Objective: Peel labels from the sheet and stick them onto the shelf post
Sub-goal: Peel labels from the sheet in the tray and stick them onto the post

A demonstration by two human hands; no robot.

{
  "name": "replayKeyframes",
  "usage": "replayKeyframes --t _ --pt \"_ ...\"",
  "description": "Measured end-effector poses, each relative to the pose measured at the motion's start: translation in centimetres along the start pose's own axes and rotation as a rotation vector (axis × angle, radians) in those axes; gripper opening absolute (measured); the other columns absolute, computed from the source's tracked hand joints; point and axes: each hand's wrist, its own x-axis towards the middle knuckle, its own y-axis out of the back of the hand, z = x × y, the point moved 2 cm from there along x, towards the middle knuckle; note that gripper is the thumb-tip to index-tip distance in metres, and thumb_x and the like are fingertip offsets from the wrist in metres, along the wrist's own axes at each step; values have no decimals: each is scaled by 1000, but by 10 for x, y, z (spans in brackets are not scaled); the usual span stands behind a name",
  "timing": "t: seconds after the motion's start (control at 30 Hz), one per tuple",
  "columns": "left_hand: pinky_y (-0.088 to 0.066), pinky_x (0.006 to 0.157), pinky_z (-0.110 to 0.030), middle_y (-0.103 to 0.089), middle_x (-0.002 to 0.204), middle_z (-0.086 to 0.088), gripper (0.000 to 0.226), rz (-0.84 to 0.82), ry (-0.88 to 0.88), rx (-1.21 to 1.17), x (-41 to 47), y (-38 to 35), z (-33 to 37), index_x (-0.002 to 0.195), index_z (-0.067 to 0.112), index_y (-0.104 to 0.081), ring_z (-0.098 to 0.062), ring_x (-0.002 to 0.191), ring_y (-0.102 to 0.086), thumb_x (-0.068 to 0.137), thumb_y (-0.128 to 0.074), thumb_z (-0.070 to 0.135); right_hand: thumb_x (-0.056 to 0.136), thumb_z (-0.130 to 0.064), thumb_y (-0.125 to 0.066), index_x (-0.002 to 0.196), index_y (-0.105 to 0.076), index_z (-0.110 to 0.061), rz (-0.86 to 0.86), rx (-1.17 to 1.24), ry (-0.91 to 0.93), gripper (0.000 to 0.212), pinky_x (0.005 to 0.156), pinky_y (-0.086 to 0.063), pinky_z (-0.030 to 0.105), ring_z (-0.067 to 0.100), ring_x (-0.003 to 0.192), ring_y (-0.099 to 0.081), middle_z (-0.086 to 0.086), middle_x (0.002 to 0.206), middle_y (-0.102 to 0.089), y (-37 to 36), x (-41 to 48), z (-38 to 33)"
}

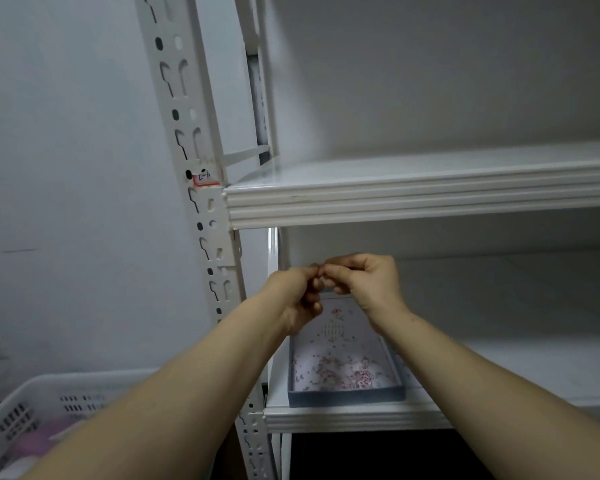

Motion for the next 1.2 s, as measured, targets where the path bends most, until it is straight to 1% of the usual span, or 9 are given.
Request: replayKeyframes --t 0.13,0.3,0.43,0.57,0.67,0.8,0.97,1.1,1.2 --pt "-33 36 -16 -46 55 -1 15 17 -16 -7 7 4 -2 90 7 -62 -10 46 -30 96 -51 15 86 2 -60 71 -65 -8 10 -14 -75 19 48 -51 16 6 46 -63 3 55 -66 -2 8 5" --pt "-34 37 -16 -48 59 -2 21 43 -12 -33 12 8 -4 93 5 -65 -11 49 -31 97 -46 12 93 -6 -56 76 -61 -5 0 -26 -200 18 46 -52 18 10 44 -61 12 66 -63 -6 13 19" --pt "-34 42 -21 -48 60 -2 20 73 -37 -4 16 9 -2 98 3 -65 -12 50 -30 96 -46 8 99 -9 -43 80 -54 -6 -41 -84 -261 23 39 -47 23 13 36 -54 11 60 -56 -7 13 22" --pt "-34 49 -23 -49 64 -4 20 122 -73 67 22 9 -3 96 2 -65 -13 52 -31 96 -46 7 102 -19 -32 79 -47 -9 -89 -252 -262 30 38 -39 23 21 41 -48 10 57 -53 -7 14 26" --pt "-35 49 -23 -51 65 -4 21 138 -80 107 26 9 -7 93 3 -65 -13 53 -33 96 -46 9 100 -22 -36 69 -48 -9 -65 -328 -210 36 38 -35 23 19 40 -44 9 55 -52 -5 15 29" --pt "-35 49 -24 -54 67 -5 21 147 -89 127 28 9 -11 107 -1 -63 -13 52 -35 94 -50 8 97 -23 -48 62 -51 -8 -22 -313 -206 39 34 -33 18 16 35 -43 7 50 -51 3 22 34" --pt "-37 51 -23 -55 69 -5 24 180 -93 152 32 8 -13 111 -1 -62 -14 55 -39 94 -48 7 98 -12 -50 81 -55 6 -98 -269 -319 25 42 -53 23 14 39 -62 17 64 -63 5 29 47" --pt "-36 49 -24 -55 69 -5 26 184 -86 163 34 7 -14 115 -1 -59 -14 54 -40 92 -50 6 93 -1 -55 90 -58 10 -104 -262 -308 12 49 -56 21 12 44 -65 19 70 -64 5 30 51" --pt "-36 49 -24 -55 68 -5 27 189 -84 170 35 6 -14 116 -2 -59 -13 54 -41 91 -51 4 88 -2 -63 90 -62 11 -109 -276 -305 14 46 -54 19 12 43 -64 19 69 -66 7 29 49"
